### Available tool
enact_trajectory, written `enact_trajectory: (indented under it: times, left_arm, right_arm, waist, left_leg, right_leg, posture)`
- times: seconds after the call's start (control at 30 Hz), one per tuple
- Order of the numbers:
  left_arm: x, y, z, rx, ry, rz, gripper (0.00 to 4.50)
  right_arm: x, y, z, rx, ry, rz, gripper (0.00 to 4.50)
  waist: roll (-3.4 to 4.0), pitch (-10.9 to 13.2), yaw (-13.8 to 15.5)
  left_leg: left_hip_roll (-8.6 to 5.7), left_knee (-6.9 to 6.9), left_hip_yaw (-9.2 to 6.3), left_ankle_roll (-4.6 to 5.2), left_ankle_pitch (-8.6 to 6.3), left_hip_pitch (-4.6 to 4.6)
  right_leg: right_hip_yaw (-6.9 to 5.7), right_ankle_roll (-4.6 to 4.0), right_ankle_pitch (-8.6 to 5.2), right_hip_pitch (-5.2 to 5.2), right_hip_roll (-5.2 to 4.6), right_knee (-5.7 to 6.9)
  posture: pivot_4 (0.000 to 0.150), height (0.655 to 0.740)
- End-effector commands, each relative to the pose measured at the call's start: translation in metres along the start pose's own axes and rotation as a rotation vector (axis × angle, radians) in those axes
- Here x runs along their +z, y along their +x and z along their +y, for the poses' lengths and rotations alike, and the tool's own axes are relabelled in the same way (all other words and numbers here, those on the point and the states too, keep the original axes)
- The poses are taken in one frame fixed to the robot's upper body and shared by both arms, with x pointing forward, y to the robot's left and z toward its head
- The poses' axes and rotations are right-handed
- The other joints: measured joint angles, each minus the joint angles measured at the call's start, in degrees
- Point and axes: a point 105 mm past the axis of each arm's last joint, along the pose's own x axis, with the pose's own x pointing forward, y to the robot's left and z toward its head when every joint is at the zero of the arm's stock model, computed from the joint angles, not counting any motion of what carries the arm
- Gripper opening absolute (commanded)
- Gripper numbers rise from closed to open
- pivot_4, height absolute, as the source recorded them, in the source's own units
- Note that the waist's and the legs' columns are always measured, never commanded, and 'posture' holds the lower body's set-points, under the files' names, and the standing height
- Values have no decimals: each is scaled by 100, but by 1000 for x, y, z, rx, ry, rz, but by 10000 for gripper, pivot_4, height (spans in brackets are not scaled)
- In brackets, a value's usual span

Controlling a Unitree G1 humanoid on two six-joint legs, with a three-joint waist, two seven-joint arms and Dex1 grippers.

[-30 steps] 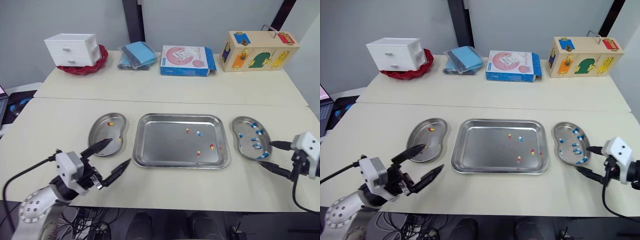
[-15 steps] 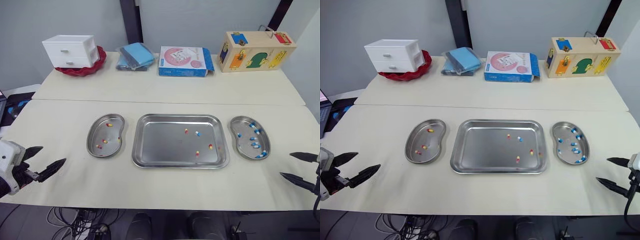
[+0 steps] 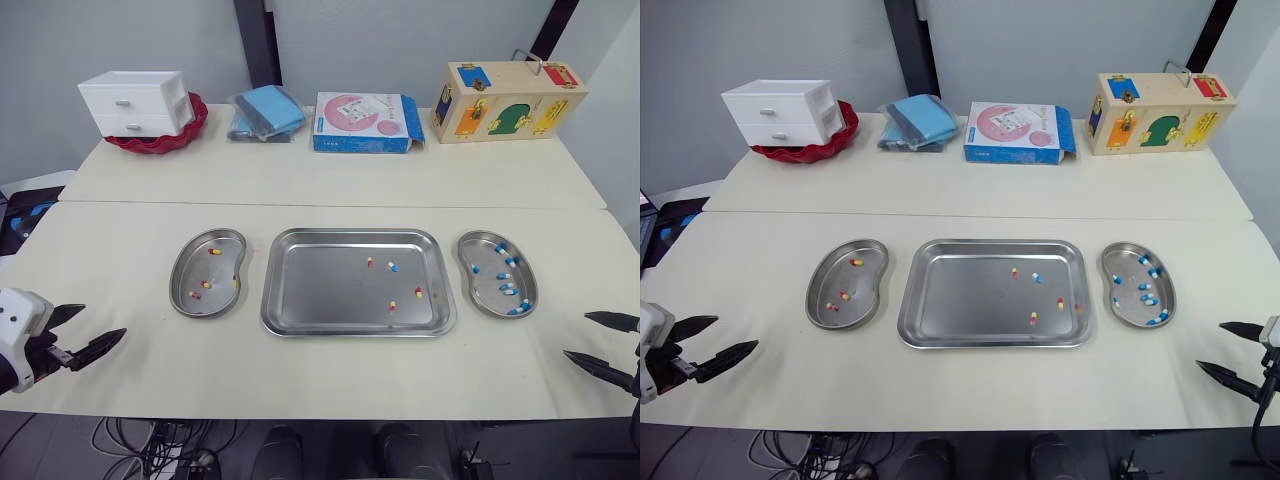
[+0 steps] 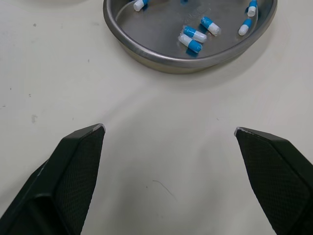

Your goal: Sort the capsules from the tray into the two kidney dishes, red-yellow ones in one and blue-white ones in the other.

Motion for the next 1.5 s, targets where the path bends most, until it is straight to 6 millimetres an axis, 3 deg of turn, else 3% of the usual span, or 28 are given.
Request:
enact_trajectory:
  times: [0.03,0.2,0.37,0.5,0.77,1.07,1.23,1.5]
  left_arm:
    - [9,-1,8,3,66,0,45000]
    - [20,8,3,-61,87,19,45000]
    - [50,25,-15,-147,137,-16,45000]
    - [74,37,-44,-268,186,-17,45000]
    - [113,65,-94,-491,294,-98,45000]
    - [150,108,-150,-729,407,-185,45000]
    - [168,150,-181,-795,503,-236,45000]
    - [187,193,-217,-872,516,-257,45000]
  right_arm:
    - [12,-5,4,-26,-17,-82,44910]
    - [21,7,29,33,5,-155,44910]
    - [45,23,66,86,50,-318,44910]
    - [65,24,87,14,94,-535,44910]
    - [69,35,120,102,90,-570,44910]
    - [74,51,135,131,61,-611,44910]
    - [74,56,139,110,66,-614,44910]
    - [74,55,142,83,73,-611,44910]
  waist:
    - [0,0,7]
    - [1,0,9]
    - [1,0,21]
    - [1,0,23]
    - [10,5,37]
    - [10,5,101]
    - [9,2,157]
    - [9,3,139]
  left_leg:
    - [0,-1,-1,0,0,0]
    - [0,0,-1,0,0,-2]
    - [1,0,-9,0,0,-4]
    - [1,0,-14,-1,0,-9]
    - [1,2,-14,-1,1,-4]
    - [-1,11,-18,-1,1,-6]
    - [-3,16,-19,-1,1,-6]
    - [-7,18,-22,-1,1,-10]
  right_leg:
    - [0,0,0,0,0,0]
    - [-1,0,0,0,0,1]
    - [-6,0,0,1,1,5]
    - [-11,0,0,1,1,4]
    - [-11,0,0,0,2,15]
    - [-13,-1,0,0,6,18]
    - [-13,-1,0,2,7,21]
    - [-14,0,1,1,6,21]
  posture:
    - [1500,7400]
    - [1500,7400]
    - [1500,7400]
    - [1500,7400]
    - [1500,7400]
    - [1500,7400]
    - [1500,7400]
    - [1500,7400]
